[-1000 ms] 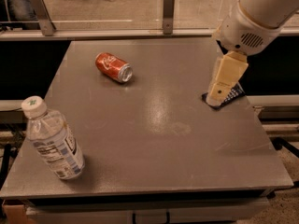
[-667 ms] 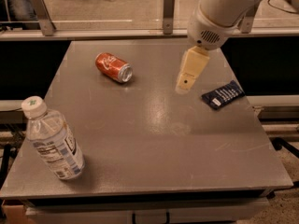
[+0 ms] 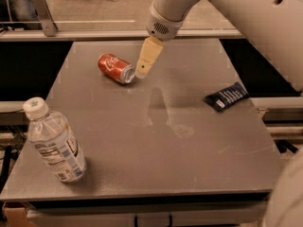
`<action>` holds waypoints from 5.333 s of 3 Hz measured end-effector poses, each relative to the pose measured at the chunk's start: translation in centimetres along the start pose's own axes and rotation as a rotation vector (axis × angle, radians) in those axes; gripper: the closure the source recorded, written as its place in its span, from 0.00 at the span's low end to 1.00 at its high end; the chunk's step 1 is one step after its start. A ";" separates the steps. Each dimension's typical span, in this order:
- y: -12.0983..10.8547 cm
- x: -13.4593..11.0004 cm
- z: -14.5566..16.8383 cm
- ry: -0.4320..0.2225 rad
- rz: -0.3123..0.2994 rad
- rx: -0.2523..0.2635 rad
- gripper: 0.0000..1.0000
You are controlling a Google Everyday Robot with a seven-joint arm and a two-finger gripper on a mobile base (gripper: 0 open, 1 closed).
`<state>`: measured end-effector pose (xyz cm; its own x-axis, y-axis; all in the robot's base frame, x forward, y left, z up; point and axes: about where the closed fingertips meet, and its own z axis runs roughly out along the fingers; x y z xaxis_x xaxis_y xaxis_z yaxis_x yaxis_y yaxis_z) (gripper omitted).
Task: Place coke can upright
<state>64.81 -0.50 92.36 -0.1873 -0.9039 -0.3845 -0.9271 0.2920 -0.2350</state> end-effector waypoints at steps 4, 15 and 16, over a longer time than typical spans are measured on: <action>1.8 -9.6 9.1 0.034 0.131 -0.099 0.00; -3.4 -1.6 -2.7 -0.765 0.025 -0.204 1.00; -2.9 1.1 -2.8 -0.845 0.014 -0.251 1.00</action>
Offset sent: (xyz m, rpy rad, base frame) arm 0.0443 0.1080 -0.0414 0.0400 0.1172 -0.1078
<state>66.36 -3.20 95.06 0.0118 -0.3381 -0.9411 -0.9891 0.1340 -0.0606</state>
